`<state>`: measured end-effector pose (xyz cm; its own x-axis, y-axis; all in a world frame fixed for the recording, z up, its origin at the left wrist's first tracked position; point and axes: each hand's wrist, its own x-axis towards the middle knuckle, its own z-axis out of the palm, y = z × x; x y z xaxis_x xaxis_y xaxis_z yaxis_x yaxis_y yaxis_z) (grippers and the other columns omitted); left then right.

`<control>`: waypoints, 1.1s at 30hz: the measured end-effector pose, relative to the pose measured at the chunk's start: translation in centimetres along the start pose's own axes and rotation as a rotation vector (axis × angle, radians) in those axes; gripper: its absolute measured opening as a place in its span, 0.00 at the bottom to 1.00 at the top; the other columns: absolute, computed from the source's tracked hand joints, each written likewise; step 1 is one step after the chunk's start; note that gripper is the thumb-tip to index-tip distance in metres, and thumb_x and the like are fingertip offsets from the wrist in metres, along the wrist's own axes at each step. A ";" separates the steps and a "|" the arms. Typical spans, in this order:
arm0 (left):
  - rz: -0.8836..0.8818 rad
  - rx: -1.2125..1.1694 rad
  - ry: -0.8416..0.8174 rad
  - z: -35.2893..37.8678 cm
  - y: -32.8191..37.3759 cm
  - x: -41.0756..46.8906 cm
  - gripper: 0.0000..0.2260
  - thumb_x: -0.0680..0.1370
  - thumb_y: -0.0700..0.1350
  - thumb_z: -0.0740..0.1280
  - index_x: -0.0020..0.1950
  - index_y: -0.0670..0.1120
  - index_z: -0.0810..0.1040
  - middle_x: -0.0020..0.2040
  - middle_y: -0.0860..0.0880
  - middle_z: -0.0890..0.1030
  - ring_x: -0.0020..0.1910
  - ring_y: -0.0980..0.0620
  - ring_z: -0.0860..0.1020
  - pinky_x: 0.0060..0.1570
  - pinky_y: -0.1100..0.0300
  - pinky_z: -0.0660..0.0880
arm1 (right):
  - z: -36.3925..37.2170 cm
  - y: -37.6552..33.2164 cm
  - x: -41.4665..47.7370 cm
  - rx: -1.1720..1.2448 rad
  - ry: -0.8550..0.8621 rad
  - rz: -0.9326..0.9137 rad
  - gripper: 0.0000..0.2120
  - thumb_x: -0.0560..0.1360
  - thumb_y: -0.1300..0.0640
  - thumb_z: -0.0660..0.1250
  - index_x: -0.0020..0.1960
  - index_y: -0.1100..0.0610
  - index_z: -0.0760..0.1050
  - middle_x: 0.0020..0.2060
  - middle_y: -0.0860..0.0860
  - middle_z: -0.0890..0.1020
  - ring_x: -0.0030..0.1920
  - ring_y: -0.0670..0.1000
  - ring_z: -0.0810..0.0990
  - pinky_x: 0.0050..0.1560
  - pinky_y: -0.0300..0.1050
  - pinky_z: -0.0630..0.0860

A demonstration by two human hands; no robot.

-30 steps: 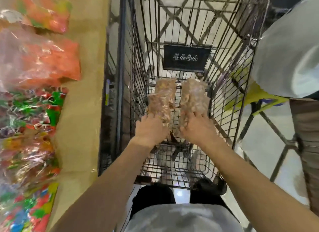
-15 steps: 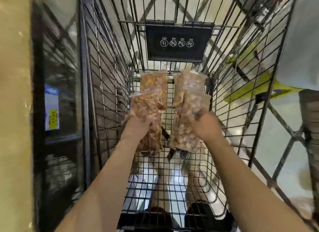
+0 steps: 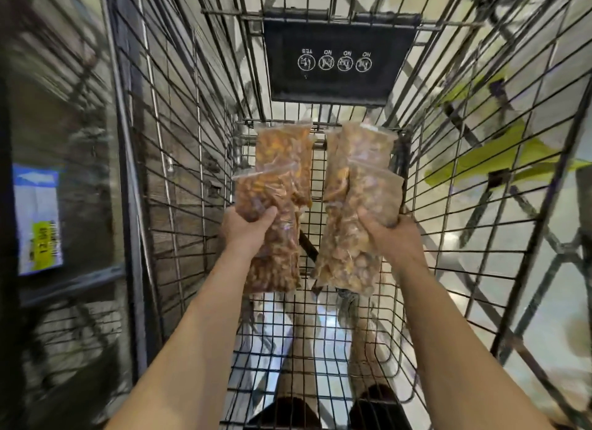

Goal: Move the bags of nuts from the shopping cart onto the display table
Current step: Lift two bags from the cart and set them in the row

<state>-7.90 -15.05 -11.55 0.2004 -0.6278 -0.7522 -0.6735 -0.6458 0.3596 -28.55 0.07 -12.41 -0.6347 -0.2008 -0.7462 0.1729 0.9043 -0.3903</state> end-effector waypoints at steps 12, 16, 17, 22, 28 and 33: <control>-0.069 -0.213 -0.177 0.8 0.0 -0.2 0.33 0.70 0.57 0.83 0.69 0.49 0.75 0.62 0.50 0.83 0.51 0.53 0.85 0.52 0.55 0.79 | 0.1 -0.3 0.1 0.349 -0.123 0.118 0.31 0.66 0.30 0.79 0.56 0.50 0.76 0.54 0.51 0.87 0.55 0.57 0.87 0.65 0.60 0.81; -0.017 -0.231 -0.139 1.4 -0.5 -1.0 0.35 0.73 0.56 0.81 0.74 0.50 0.68 0.69 0.48 0.77 0.67 0.45 0.78 0.67 0.43 0.77 | 1.1 -0.2 -0.2 0.457 -0.117 0.067 0.29 0.67 0.41 0.84 0.62 0.51 0.79 0.50 0.48 0.89 0.49 0.49 0.89 0.57 0.53 0.86; 0.007 -0.235 -0.130 1.6 -0.5 -1.3 0.32 0.74 0.54 0.80 0.72 0.50 0.69 0.68 0.48 0.78 0.66 0.45 0.79 0.67 0.42 0.77 | 1.3 -0.2 -0.5 0.425 -0.097 0.018 0.27 0.70 0.42 0.83 0.62 0.51 0.78 0.50 0.46 0.88 0.46 0.46 0.88 0.49 0.46 0.87; 0.149 -0.169 -0.092 1.5 -0.7 -2.1 0.28 0.78 0.52 0.77 0.72 0.50 0.69 0.68 0.48 0.78 0.68 0.45 0.78 0.66 0.45 0.77 | 2.1 0.3 -1.6 0.308 -0.003 -0.109 0.25 0.68 0.33 0.79 0.59 0.40 0.76 0.53 0.45 0.86 0.51 0.54 0.88 0.48 0.59 0.87; 0.198 -0.274 -0.158 -0.6 -1.0 -4.1 0.28 0.80 0.53 0.75 0.75 0.52 0.65 0.68 0.51 0.76 0.65 0.49 0.76 0.68 0.44 0.74 | 0.7 -0.1 -3.2 0.314 -0.010 -0.246 0.19 0.74 0.45 0.79 0.61 0.44 0.76 0.51 0.45 0.86 0.52 0.50 0.86 0.58 0.60 0.85; 0.246 -0.269 -0.114 -3.6 -1.0 -7.5 0.23 0.79 0.52 0.76 0.68 0.47 0.72 0.56 0.49 0.83 0.58 0.46 0.83 0.59 0.49 0.80 | -1.4 -0.1 -6.0 0.355 0.027 -0.323 0.16 0.74 0.50 0.80 0.57 0.53 0.79 0.49 0.51 0.86 0.48 0.50 0.86 0.54 0.59 0.84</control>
<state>-6.18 -11.30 -4.29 -0.0345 -0.7361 -0.6760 -0.4775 -0.5821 0.6582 -25.82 1.67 -7.16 -0.7170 -0.4361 -0.5438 0.2068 0.6119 -0.7634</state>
